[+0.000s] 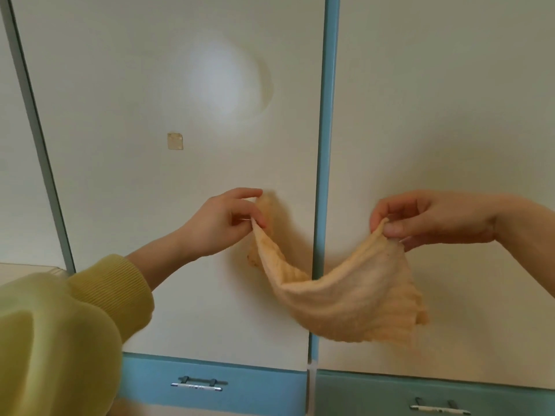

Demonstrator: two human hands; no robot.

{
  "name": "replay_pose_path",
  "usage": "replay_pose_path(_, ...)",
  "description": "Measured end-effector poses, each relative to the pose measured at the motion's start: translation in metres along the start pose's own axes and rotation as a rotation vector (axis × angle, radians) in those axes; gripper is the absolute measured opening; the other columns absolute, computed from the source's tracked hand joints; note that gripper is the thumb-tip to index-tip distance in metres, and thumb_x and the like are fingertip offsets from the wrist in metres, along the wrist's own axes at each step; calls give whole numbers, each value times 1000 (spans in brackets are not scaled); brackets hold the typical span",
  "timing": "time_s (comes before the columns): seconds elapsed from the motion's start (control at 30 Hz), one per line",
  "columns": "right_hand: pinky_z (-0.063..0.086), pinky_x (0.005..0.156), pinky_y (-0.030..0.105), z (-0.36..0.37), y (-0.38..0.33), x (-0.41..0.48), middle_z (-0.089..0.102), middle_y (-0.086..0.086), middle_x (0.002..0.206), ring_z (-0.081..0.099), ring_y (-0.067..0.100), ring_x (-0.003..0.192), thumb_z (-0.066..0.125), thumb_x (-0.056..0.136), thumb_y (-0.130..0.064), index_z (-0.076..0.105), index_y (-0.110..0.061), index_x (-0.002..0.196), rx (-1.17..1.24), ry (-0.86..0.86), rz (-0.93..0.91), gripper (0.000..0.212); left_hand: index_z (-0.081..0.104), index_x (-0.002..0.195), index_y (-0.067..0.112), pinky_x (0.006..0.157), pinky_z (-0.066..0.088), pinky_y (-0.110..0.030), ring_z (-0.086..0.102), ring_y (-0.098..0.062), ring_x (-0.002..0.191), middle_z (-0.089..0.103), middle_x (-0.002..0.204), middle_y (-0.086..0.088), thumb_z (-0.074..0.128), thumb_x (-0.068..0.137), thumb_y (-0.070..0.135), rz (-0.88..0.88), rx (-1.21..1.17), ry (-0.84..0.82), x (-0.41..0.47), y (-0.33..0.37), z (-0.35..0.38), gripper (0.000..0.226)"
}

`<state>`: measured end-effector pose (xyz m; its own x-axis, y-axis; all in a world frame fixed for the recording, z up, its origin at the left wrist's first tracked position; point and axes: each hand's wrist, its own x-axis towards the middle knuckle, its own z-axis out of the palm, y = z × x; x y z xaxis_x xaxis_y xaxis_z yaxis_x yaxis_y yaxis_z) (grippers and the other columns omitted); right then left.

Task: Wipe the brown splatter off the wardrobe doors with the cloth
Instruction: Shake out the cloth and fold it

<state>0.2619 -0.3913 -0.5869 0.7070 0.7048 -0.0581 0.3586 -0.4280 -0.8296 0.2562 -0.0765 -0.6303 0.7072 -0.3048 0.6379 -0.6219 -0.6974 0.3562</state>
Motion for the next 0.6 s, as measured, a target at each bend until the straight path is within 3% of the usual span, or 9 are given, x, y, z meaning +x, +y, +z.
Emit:
replay_pose_path(0.1,55,80,26,10,-17,17,68,2,97,64,12,91,69,76,-25,70,-23,84,-28,74,-60,9,70,72,31,82,44,-9,56,6,102,52,122,8,58,84,-1,44,-109,-30,12,16,6,36)
replay_pose_path(0.17,55,79,26,11,-23,30,66,4,107,63,13,96,62,75,-22,69,-23,85,-19,142,-88,13,70,74,26,81,46,-11,59,1,98,54,120,8,56,85,-4,59,-204,-58,20,28,10,34)
replay_pose_path(0.27,53,75,25,9,-28,42,67,-5,91,62,8,88,57,84,-16,66,-22,87,34,211,-122,11,67,77,18,80,45,-10,61,2,96,56,114,13,54,84,-10,88,-367,-101,29,44,15,32)
replay_pose_path(0.4,52,69,23,1,-29,49,67,-8,84,63,5,81,58,81,-20,66,-20,90,118,227,-147,13,67,80,15,82,47,-13,62,0,96,59,113,12,54,84,-12,121,-496,-151,39,55,21,30)
replay_pose_path(0.6,54,69,23,-12,-31,48,67,-5,82,63,6,78,57,84,-12,69,-18,87,101,338,-174,13,66,83,24,84,50,-22,64,0,85,58,115,-1,55,81,-2,63,-482,-101,47,56,25,29)
